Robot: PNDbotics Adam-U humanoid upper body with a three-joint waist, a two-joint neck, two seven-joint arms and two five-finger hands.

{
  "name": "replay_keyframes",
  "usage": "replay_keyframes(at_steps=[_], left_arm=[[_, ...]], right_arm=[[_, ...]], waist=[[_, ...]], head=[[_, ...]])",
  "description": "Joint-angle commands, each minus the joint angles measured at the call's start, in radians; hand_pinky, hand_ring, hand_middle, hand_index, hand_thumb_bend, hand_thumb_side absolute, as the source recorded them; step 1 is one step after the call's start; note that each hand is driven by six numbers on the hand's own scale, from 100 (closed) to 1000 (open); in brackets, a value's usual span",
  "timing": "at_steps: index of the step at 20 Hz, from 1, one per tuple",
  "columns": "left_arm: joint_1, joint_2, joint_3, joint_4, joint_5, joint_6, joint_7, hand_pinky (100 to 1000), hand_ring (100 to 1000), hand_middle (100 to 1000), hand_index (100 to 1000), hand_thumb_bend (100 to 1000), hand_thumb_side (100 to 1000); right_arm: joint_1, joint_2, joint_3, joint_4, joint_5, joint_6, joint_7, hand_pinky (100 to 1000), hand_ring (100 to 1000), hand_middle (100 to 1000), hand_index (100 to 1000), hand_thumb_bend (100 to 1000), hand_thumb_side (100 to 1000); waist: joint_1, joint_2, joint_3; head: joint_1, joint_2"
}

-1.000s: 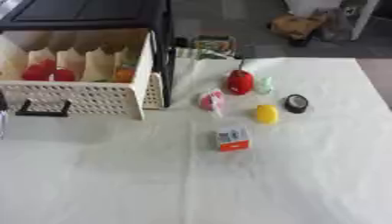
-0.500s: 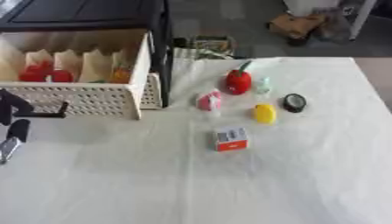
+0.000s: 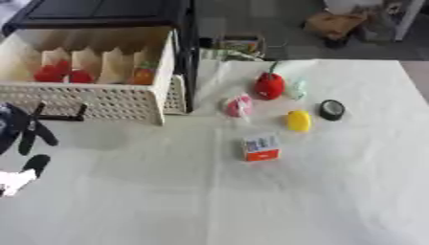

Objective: Pick up objects from table and place into drawer.

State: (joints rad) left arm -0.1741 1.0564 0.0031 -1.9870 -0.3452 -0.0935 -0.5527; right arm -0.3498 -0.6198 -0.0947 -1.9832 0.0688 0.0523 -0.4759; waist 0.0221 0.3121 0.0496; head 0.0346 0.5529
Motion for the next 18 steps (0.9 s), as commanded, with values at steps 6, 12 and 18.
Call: replay_keyframes(at_steps=[6,12,18], left_arm=[[0.005,0.034,-0.049,-0.013,-0.029,0.096,-0.120,220,372,484,844,105,408],[-0.011,0.035,-0.091,-0.013,-0.005,0.191,-0.174,311,528,587,929,111,412],[-0.039,0.035,-0.116,-0.013,-0.011,0.290,-0.201,347,576,617,934,150,436]], right_arm=[[-0.002,-0.001,-0.018,-0.017,0.000,0.003,-0.005,759,651,641,756,134,901],[-0.001,0.006,-0.018,-0.017,0.000,0.012,-0.001,758,648,638,748,140,893],[-0.001,0.012,-0.019,-0.017,-0.001,0.016,-0.002,758,646,636,741,144,888]], waist=[[-0.004,-0.019,-0.007],[-0.006,-0.012,-0.015],[-0.007,-0.005,-0.023]], head=[[0.018,0.022],[0.027,0.013],[0.032,0.002]])
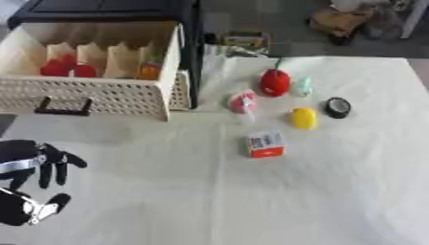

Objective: Pick up objects from table and place into drawer.

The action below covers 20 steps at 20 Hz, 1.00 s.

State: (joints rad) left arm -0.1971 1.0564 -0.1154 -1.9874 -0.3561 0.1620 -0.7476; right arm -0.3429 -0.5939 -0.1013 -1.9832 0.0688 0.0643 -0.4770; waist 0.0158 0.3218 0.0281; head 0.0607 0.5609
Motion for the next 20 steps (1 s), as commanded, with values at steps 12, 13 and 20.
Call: replay_keyframes(at_steps=[12,13,20], left_arm=[[-0.118,0.021,-0.001,-0.013,-0.060,0.111,0.046,312,528,537,829,105,408],[-0.126,0.022,-0.004,-0.013,-0.067,0.118,0.041,317,537,546,829,105,408],[-0.182,0.012,-0.015,0.028,-0.100,0.146,0.017,358,597,605,867,105,408]], right_arm=[[-0.004,-0.004,-0.013,-0.017,-0.001,0.017,0.007,757,640,630,733,153,880],[-0.004,-0.003,-0.013,-0.017,-0.002,0.017,0.007,757,640,630,733,153,879],[-0.002,0.002,-0.015,-0.017,-0.003,0.022,0.006,757,635,627,730,156,872]], waist=[[0.003,-0.003,-0.011],[0.004,-0.002,-0.013],[0.007,0.003,-0.021]], head=[[0.014,-0.034],[0.016,-0.036],[0.023,-0.050]])
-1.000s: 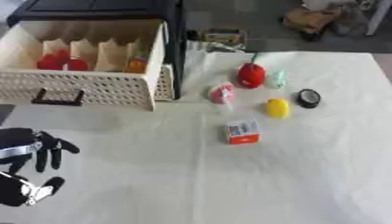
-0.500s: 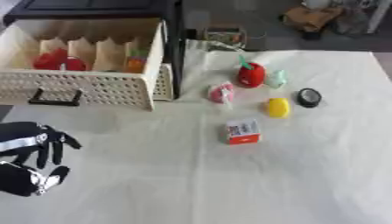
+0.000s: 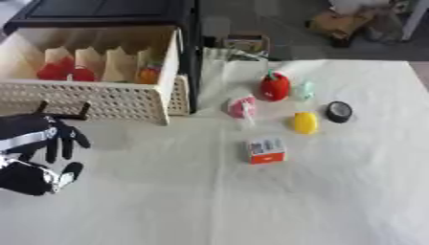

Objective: Pick up objects from table and place into drawer.

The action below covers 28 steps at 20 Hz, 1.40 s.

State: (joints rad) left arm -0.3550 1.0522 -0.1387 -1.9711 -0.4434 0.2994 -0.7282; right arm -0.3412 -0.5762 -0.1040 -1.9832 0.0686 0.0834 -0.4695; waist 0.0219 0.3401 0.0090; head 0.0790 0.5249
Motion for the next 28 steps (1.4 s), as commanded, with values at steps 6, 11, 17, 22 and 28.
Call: replay_keyframes(at_steps=[6,11,17,22,28], left_arm=[[-0.068,-0.001,0.001,0.070,-0.020,0.011,-0.003,393,636,634,884,105,408],[-0.099,-0.020,0.001,0.116,-0.020,0.017,0.012,355,589,598,865,105,408],[-0.143,-0.040,-0.001,0.144,0.018,0.039,0.054,329,550,568,858,105,408],[-0.183,-0.058,-0.010,0.171,0.038,0.056,0.092,310,520,549,848,105,408],[-0.239,-0.088,-0.031,0.221,0.045,0.069,0.112,295,491,536,845,105,408]], right_arm=[[-0.001,-0.013,-0.015,-0.017,-0.003,0.004,-0.003,755,635,627,728,157,870],[0.003,-0.009,-0.017,-0.017,-0.002,0.006,-0.001,753,633,625,724,163,868],[0.008,-0.005,-0.019,-0.017,0.000,0.010,0.003,752,633,621,720,165,867],[0.009,-0.004,-0.019,-0.017,0.001,0.010,0.005,752,632,617,719,167,867],[0.010,-0.001,-0.019,-0.017,0.001,0.012,0.008,752,632,616,719,168,861]], waist=[[0.003,-0.012,-0.008],[0.003,-0.009,-0.013],[0.003,-0.007,-0.019],[0.003,-0.007,-0.022],[0.004,-0.009,-0.026]], head=[[0.010,-0.026],[0.009,-0.033],[0.010,-0.039],[0.012,-0.043],[0.016,-0.046]])
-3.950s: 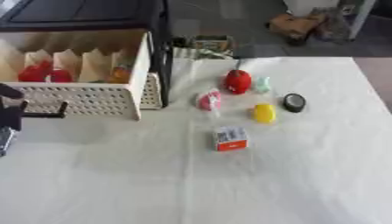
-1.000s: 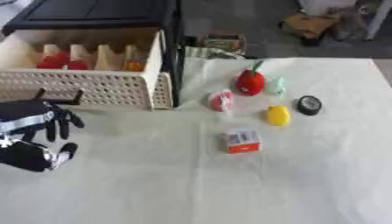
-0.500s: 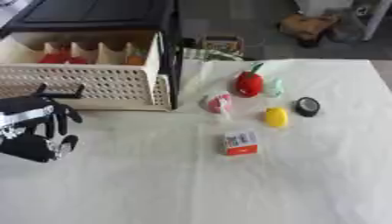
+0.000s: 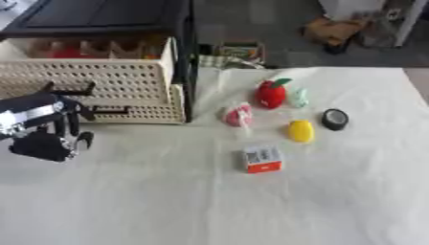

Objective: Pick up objects from table and place into drawer.

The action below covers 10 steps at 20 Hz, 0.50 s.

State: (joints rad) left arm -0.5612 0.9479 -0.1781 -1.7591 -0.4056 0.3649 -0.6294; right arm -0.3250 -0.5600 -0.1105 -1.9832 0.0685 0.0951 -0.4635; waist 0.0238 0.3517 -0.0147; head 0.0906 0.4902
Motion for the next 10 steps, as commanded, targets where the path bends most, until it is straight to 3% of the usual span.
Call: replay_keyframes(at_steps=[1,10], left_arm=[[-0.040,0.010,0.006,0.015,0.011,0.003,0.014,293,486,534,846,105,408],[-0.075,-0.015,0.000,0.039,0.047,0.002,0.022,283,467,525,861,105,408]], right_arm=[[-0.006,-0.017,-0.013,-0.017,0.001,0.001,0.002,752,632,616,719,167,861],[-0.006,-0.017,-0.013,-0.017,-0.003,-0.002,0.013,755,635,618,721,223,869]], waist=[[0.002,-0.021,-0.003],[0.002,-0.022,-0.002]], head=[[0.004,-0.012],[-0.005,-0.007]])
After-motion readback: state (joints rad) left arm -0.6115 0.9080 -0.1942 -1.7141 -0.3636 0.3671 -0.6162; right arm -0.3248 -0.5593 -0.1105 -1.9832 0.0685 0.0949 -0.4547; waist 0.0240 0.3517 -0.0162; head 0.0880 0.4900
